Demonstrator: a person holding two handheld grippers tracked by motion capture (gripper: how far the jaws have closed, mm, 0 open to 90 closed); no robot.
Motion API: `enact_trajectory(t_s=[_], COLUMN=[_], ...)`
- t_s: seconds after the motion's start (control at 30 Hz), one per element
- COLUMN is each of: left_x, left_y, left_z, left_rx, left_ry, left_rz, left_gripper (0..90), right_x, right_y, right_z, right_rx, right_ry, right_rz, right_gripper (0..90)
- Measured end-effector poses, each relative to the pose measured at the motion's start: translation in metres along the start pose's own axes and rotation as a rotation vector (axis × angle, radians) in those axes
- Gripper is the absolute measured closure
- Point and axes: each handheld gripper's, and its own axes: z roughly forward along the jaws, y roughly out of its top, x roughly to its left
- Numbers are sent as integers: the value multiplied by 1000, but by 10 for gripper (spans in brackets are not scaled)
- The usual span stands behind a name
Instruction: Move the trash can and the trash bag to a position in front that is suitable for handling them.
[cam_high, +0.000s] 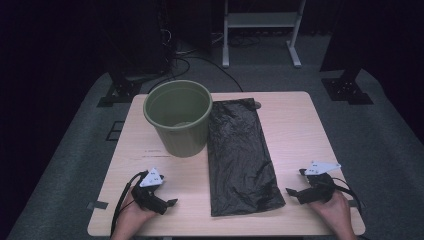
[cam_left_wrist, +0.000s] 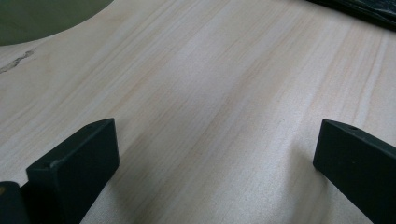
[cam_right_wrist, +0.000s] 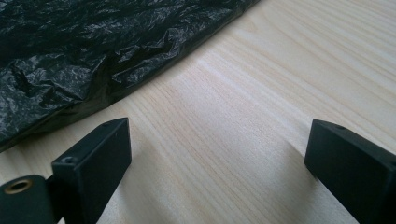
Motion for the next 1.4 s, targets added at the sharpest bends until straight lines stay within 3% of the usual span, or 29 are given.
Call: enact_trajectory(t_s=[0.83, 0.9, 1.0, 1.4], left_x=[0, 0, 0, 0], left_y=[0, 0, 0, 0], left_z=[0, 0, 0, 0], left_rx=[0, 0, 0, 0], left_ry=[3, 2, 2, 1], left_rz=[-5, -4, -4, -3], left_gripper=[0, 0, 0, 0], right_x=[-4, -3, 1, 14], right_y=[2, 6, 12, 34], right_z=[0, -5, -7, 5], right_rx=[-9, -31, -55, -46], right_ry=[-21, -17, -6, 23], right_rz=[35, 35, 21, 0], right_gripper=[67, 123, 128, 133])
